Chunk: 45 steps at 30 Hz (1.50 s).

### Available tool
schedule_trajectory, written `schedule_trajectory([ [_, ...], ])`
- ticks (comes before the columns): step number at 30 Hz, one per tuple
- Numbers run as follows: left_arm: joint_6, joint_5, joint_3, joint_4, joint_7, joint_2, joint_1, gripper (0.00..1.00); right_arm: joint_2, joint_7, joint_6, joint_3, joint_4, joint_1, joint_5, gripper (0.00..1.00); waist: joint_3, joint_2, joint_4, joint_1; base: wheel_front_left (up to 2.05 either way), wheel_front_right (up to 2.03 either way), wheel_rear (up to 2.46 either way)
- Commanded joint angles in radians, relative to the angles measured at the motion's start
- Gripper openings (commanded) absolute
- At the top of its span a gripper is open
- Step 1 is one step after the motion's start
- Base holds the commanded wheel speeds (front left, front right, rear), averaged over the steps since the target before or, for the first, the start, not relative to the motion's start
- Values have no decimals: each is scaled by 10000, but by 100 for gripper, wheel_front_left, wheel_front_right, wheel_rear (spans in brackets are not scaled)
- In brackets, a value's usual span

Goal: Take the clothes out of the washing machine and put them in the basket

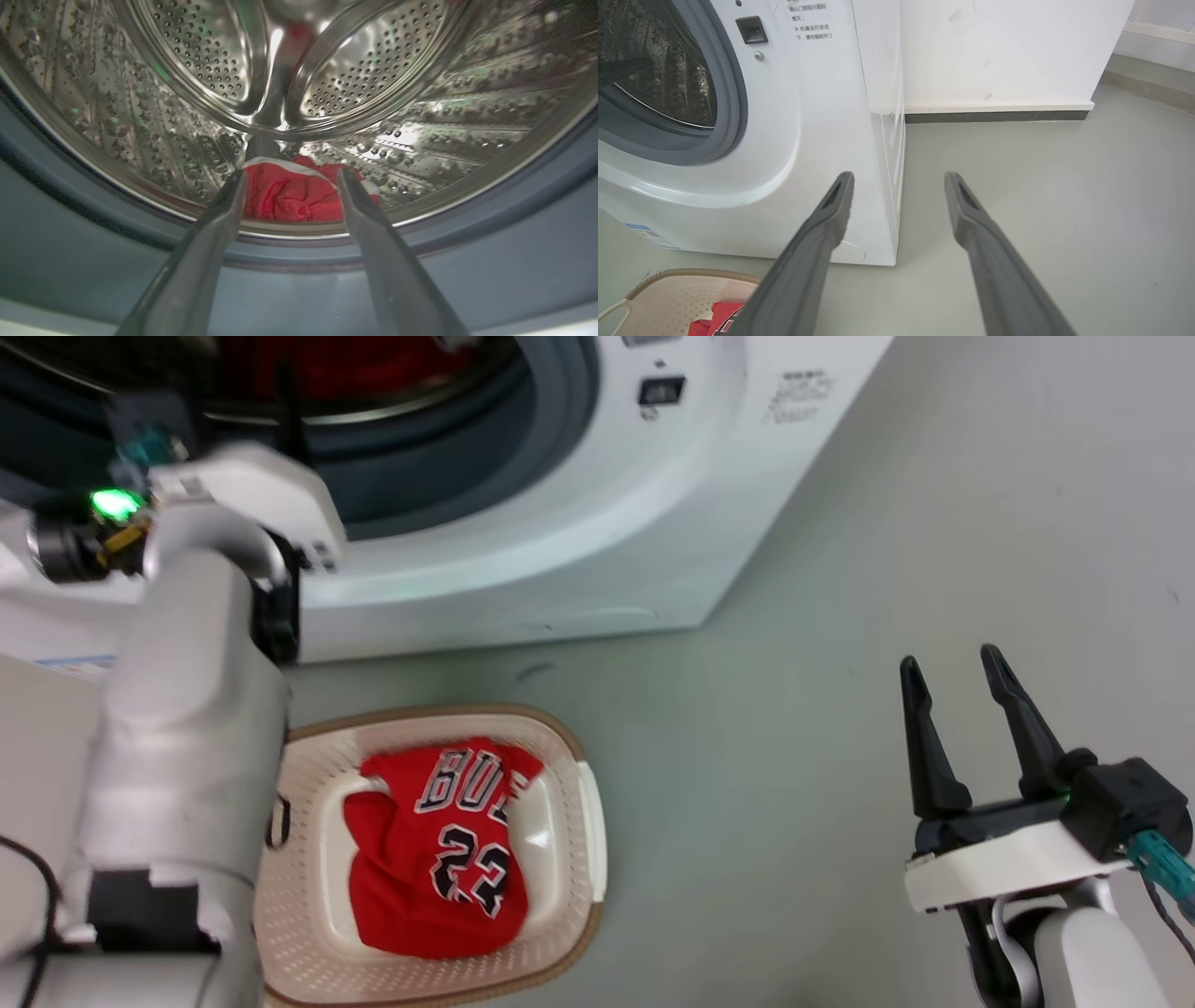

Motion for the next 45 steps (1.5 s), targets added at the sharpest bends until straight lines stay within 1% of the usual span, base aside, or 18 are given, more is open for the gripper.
schedule_trajectory([
  [1, 73, 83, -10, 215, 162, 83, -384, 100, 13, -116, -7, 74, 97, -240, 87, 100, 735, 0, -560, -1, 0, 0, 0],
  [3, 42, 140, -38, 591, 449, 399, -989, 100, 13, -231, -7, 208, 271, -433, 203, 100, 1027, 0, -755, -1, 0, 0, 0],
  [8, 9, 287, -228, 1458, 1265, 822, -2304, 100, 14, -455, -7, 506, 651, -844, 466, 100, 1645, 0, -1094, -1, 0, 0, 0],
  [11, -12, 327, -291, 1880, 1737, 1015, -3056, 100, 14, -540, -7, 705, 846, -1047, 601, 100, 1941, 0, -1230, -1, 0, 0, 0],
  [13, 96, 413, -400, 2079, 2087, 1032, -3447, 100, 14, -568, -7, 856, 949, -1164, 668, 100, 2108, 0, -1324, -1, 0, 0, 0],
  [19, 139, 677, -714, 2471, 3413, 1453, -4797, 100, 14, -614, -7, 1378, 1061, -1448, 964, 100, 2726, 0, -1722, -1, 0, 0, 0],
  [23, -4, 806, -894, 2670, 4475, 1876, -5582, 100, 13, -613, -7, 1620, 980, -1525, 1224, 100, 3098, 0, -2066, -1, 0, 0, 0],
  [30, -93, 793, -954, 2990, 6305, 2587, -6178, 100, 14, -615, -7, 1920, 982, -1457, 1510, 100, 3534, 0, -2583, -1, 0, 0, 0],
  [33, -81, 744, -961, 3021, 6921, 2739, -6234, 100, 14, -616, -7, 1994, 958, -1370, 1540, 100, 3625, 0, -2675, -1, 0, 0, 0],
  [38, 37, 756, -1078, 2894, 7584, 2891, -6077, 100, 13, -616, -7, 2129, 935, -1426, 1641, 100, 3692, 0, -2779, -1, 0, 0, 0],
  [42, 174, 710, -1088, 2734, 7842, 2947, -5878, 100, 13, -617, -7, 2194, 910, -1413, 1709, 100, 3692, 0, -2829, -1, 0, 0, 0],
  [43, 243, 758, -1121, 2647, 7883, 2970, -5826, 76, 13, -617, -7, 2211, 912, -1405, 1727, 100, 3692, 0, -2843, -1, 0, 0, 0],
  [44, 328, 757, -1121, 2514, 7854, 2991, -5778, 20, 13, -617, -7, 2232, 913, -1391, 1753, 100, 3696, 0, -2857, -1, 0, 0, 0],
  [45, 417, 766, -1129, 2369, 7781, 3010, -5713, 0, 13, -617, -7, 2251, 921, -1377, 1761, 100, 3692, 0, -2871, -1, 0, 0, 0],
])
